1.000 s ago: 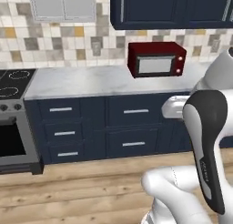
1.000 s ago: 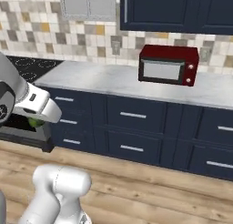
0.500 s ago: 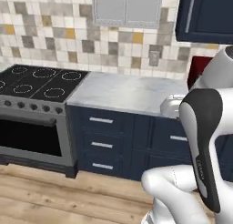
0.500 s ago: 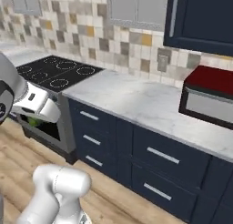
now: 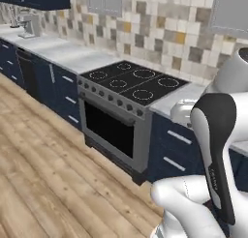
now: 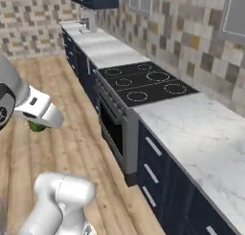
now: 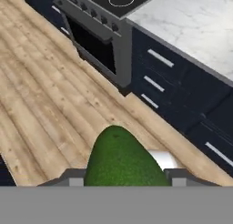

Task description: Take the avocado and potato out of the freezer and place them in the tupperware container on the counter. Then put the tupperware containing the vegetables back in the freezer.

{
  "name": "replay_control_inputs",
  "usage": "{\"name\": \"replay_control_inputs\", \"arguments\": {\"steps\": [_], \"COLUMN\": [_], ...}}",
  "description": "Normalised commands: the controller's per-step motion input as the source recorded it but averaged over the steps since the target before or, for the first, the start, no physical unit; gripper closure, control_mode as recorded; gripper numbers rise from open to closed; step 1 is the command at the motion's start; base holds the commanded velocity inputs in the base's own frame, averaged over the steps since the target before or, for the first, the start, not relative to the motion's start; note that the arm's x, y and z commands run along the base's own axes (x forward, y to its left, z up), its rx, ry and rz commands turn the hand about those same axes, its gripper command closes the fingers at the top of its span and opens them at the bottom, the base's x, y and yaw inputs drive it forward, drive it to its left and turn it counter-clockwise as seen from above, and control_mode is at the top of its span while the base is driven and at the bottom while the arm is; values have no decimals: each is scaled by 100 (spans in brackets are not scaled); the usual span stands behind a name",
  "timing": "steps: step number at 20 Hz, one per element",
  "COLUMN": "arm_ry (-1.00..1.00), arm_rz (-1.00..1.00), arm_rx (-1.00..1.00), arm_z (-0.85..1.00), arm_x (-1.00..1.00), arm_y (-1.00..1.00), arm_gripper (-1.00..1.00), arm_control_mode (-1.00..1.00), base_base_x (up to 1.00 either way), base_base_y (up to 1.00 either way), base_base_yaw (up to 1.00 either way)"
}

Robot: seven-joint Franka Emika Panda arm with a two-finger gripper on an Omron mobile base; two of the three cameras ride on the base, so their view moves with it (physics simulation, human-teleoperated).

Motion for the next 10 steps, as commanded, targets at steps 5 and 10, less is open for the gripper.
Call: {"name": "replay_control_inputs", "arguments": {"steps": [5,10], "arm_ry": [0,0], "arm_rz": [0,0], "arm_rx": [0,0], "arm_z": [0,0], "arm_x": [0,0], "arm_y": [0,0], "arm_gripper": [100,100], "arm_control_mode": [100,100], "base_base_x": [43,42], "base_base_y": [2,2], "base_base_yaw": [91,92]}}
